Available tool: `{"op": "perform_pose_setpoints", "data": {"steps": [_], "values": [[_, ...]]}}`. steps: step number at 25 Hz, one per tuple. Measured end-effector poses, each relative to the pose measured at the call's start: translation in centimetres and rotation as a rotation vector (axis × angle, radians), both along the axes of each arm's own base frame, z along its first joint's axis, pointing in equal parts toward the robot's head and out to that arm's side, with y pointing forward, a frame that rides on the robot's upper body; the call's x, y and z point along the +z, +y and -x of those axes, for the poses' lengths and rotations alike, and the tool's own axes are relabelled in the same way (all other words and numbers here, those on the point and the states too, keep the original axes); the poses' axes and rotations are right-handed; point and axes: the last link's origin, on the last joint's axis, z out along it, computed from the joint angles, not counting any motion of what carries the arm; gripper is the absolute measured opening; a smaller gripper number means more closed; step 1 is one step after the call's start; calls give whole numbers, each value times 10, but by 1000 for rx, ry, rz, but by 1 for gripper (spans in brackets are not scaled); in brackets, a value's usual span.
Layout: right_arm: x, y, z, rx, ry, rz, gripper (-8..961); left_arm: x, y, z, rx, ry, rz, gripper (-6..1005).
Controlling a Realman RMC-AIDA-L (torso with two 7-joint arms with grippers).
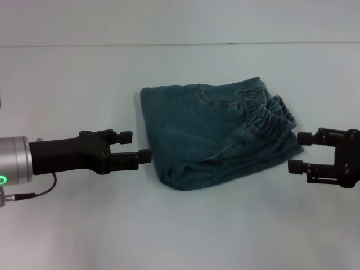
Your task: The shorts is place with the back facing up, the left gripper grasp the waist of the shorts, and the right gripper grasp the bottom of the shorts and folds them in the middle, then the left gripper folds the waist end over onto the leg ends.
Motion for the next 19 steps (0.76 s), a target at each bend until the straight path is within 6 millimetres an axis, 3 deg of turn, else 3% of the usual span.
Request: {"op": "perform_pose_setpoints", "data": {"steps": [19], "values": [[-4,8,-2,-22,-28,-27,787,1,3,-3,-10,6,2,844]]}}
